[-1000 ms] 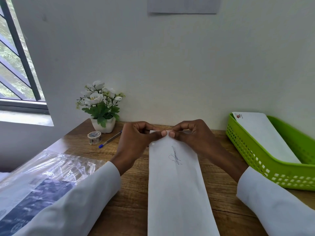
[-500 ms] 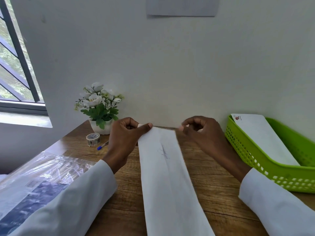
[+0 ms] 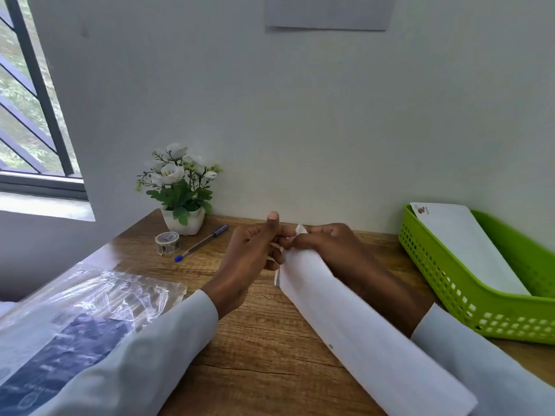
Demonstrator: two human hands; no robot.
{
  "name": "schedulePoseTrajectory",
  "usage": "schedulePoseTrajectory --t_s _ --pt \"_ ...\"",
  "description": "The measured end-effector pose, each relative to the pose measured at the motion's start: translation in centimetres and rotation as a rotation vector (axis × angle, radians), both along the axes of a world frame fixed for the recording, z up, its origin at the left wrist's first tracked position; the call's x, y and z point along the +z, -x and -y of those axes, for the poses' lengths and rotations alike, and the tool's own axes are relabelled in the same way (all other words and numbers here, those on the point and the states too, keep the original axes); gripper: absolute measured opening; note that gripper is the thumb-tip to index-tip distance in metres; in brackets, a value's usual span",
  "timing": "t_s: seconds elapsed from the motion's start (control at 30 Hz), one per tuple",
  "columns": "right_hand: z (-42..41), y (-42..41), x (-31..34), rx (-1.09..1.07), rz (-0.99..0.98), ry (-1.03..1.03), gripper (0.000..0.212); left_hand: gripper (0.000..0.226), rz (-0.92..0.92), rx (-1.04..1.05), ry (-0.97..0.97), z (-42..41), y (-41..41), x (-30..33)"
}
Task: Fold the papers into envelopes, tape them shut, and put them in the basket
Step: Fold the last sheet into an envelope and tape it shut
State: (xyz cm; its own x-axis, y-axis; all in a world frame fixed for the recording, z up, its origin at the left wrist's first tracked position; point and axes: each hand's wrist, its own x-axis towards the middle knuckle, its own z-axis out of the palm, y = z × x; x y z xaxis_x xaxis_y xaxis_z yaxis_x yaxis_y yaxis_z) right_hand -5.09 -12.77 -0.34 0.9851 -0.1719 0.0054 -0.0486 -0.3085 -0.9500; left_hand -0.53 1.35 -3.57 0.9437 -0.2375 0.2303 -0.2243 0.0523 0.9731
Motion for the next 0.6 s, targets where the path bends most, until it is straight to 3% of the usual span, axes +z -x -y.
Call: schedulePoseTrajectory --t_s 0.1,0.17,0.27,0.33,0.43,0.6 --pt "1.7 -1.1 0.6 -0.053 -0.018 0.05 0.02 0.025 0.131 0.087 -0.082 -0.3 -0.5 -0.3" --pt "2.5 -1.4 1.2 -0.042 0.001 -0.066 0.014 0.014 0.192 0.195 -0.105 -0.8 -1.3 -0.5" --pt "2.9 -1.3 1.2 0.015 0.025 -0.465 0.024 0.014 0.009 0.179 0.019 -1.5 -2.0 -0.5" --pt "3.1 -1.5 0.7 0.019 0.051 -0.572 0.023 0.023 -0.185 0.066 0.128 -1.7 -2.0 -0.1" --pt "3.1 -1.9 -0.4 0.004 0.06 -0.497 0.022 0.025 -0.231 -0.018 0.16 -1.8 -1.8 0.0" --pt "4.0 -1.8 -0.6 0.039 0.129 -0.189 0.025 0.016 -0.027 0.088 0.061 -1.8 -1.8 -0.2"
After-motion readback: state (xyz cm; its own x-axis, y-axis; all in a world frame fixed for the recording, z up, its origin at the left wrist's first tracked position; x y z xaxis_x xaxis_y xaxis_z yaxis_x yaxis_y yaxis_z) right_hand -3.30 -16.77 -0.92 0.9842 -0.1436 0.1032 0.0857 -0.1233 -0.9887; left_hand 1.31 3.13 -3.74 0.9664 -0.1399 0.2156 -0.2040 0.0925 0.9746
